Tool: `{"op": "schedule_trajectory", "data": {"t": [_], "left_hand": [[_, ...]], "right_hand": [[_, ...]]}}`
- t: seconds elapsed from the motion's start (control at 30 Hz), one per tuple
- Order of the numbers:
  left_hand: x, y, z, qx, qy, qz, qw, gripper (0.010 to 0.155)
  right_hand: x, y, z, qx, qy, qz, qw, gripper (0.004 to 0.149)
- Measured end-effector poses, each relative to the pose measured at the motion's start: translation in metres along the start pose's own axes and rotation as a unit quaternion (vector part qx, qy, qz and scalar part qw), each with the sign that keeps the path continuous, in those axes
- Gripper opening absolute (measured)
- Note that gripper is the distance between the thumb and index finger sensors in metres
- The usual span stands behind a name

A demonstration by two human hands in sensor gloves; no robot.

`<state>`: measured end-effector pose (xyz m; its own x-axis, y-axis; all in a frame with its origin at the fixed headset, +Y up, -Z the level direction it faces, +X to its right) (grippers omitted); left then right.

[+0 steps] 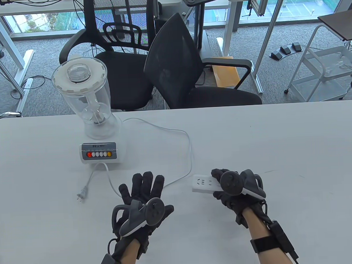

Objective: Plug the blender into the power strip

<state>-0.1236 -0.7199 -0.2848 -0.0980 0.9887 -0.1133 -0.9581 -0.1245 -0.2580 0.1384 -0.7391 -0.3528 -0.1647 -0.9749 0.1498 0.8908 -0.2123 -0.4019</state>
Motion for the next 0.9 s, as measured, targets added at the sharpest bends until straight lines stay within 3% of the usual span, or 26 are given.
{"op": "schedule_trajectory", "data": {"t": [0.37,0.57,0.77,0.9], "left_hand": [[-0.001,0.000,0.000,0.001,0.006,-0.002,1.000,0.096],[0.000,0.002,0.000,0.005,0.007,-0.004,1.000,0.096],[0.007,0.031,0.002,0.051,-0.019,0.018,0.998,0.094],[0.020,0.069,0.009,0.097,-0.095,0.061,0.989,0.089]], "right_hand": [[0.023,-0.032,-0.001,-0.057,-0.035,0.018,0.998,0.083],[0.037,-0.032,0.000,-0.049,-0.058,0.042,0.996,0.082],[0.041,-0.043,-0.004,-0.035,-0.104,0.103,0.989,0.083],[0.042,-0.041,-0.003,-0.034,-0.100,0.088,0.990,0.083]]}}
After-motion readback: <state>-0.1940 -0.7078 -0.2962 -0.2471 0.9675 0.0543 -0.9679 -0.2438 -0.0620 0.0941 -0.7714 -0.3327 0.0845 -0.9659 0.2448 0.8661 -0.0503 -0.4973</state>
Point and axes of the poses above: the tracker on the back of each hand, its own y axis roughly to the little-finger side, its own z axis roughly from the fingertips to the wrist, x = y × z, the point moved 3 cm from there along -z, roughly from the wrist to the fingertips, and after that the axes turned 2 degrees about z, right-handed, at the moved point
